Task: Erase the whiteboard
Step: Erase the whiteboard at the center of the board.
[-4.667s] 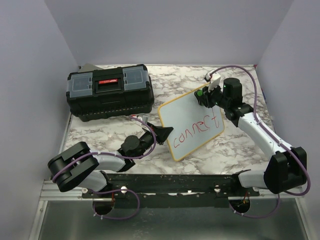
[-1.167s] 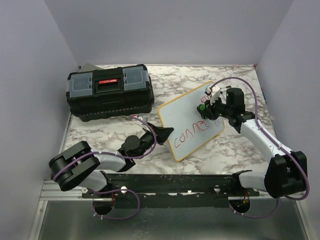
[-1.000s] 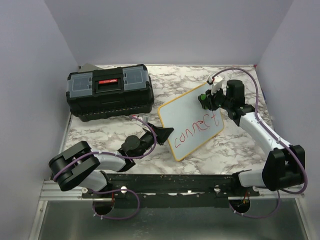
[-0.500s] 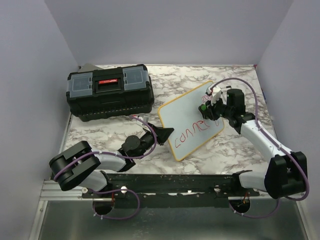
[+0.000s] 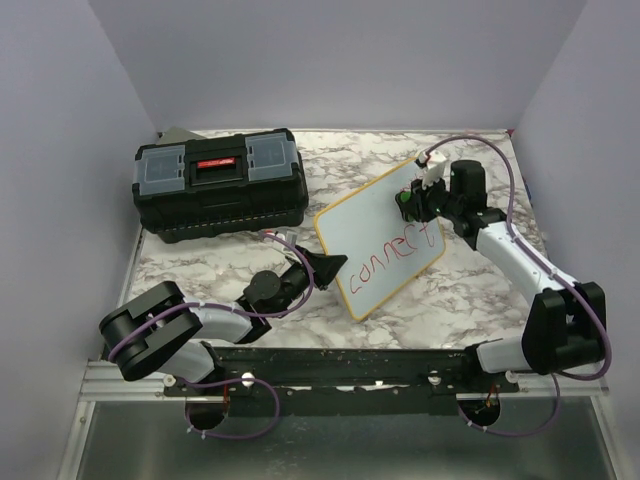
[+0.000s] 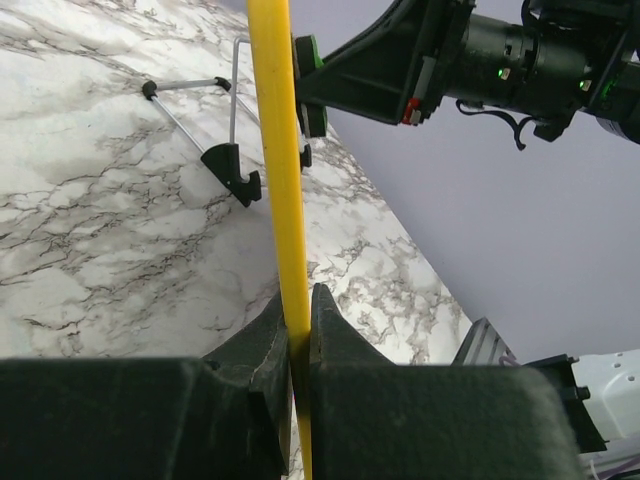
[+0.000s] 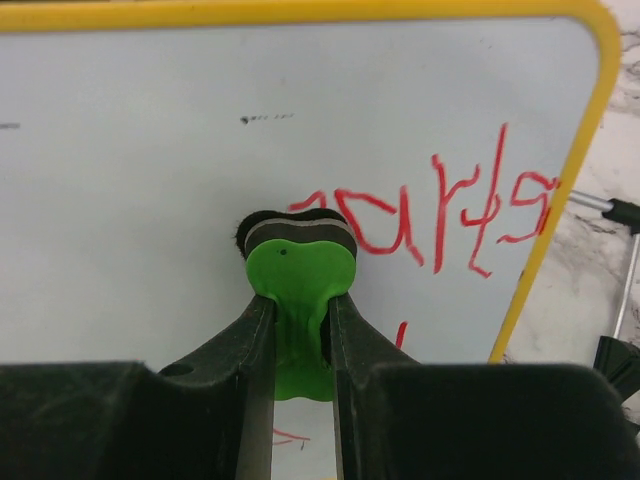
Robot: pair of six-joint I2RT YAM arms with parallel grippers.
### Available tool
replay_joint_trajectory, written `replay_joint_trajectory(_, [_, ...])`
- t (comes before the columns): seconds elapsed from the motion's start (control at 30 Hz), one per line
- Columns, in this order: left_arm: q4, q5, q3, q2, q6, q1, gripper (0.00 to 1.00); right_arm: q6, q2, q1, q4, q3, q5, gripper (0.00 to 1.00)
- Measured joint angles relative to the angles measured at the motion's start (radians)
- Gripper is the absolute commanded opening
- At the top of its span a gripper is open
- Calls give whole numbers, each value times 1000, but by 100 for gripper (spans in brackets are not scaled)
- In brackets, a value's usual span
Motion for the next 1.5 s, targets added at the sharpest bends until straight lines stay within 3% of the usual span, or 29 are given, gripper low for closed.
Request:
replay_joint_trajectory(0.3, [0,-4,0,0,-1,0,0,35,13,-16,57,-6,71,1])
replay_joint_trajectory(0.57, [9,-4,-1,4,0,0,0,-122,-31,-33,-11,-87,-120,1])
replay_joint_trajectory(0.73, [13,-4,-1,10,0,0,0,-90,-14,-32,-24,-54,-163,1])
replay_joint_trajectory(1.0, [13,-3,-1,10,8,0,0,53,29,-31,70,32,-76,1])
replay_joint_trajectory(1.23, [14,-1,-1,10,10,0,0,37,28,-31,79,28,11,1])
replay_joint_trajectory(1.5, [17,1,-1,11,11,0,0,-117,3,-32,-33,-3,-208,1])
